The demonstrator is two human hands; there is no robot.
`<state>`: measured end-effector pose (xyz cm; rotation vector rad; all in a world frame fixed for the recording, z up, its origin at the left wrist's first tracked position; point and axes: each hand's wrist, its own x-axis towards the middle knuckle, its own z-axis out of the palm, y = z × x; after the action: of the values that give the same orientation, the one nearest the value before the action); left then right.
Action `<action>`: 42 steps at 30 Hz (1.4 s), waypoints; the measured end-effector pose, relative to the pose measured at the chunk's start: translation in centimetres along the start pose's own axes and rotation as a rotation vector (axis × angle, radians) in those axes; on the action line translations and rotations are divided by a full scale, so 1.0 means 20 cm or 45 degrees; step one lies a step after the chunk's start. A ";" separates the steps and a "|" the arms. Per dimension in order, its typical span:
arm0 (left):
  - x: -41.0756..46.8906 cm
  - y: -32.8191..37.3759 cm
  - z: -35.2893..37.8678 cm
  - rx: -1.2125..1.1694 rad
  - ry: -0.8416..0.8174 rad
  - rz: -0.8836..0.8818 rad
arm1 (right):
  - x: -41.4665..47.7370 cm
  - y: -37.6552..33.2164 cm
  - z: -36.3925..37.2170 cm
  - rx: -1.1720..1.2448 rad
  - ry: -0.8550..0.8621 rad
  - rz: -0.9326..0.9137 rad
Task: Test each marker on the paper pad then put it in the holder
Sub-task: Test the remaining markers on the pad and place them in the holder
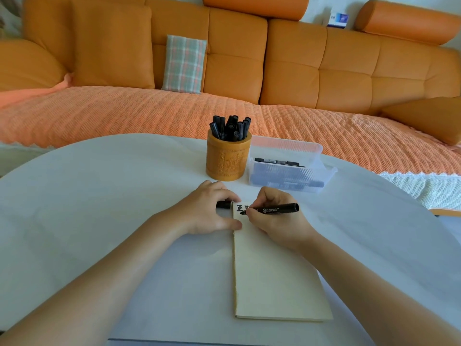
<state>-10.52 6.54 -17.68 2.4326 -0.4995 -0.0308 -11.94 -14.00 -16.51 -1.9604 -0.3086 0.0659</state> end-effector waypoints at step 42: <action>0.00 0.01 -0.01 0.027 -0.064 -0.048 | 0.00 0.01 0.01 -0.159 -0.033 -0.081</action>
<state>-10.50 6.55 -17.40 2.4672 -0.4790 -0.1035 -11.95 -13.87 -16.85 -2.0727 -0.4000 0.0311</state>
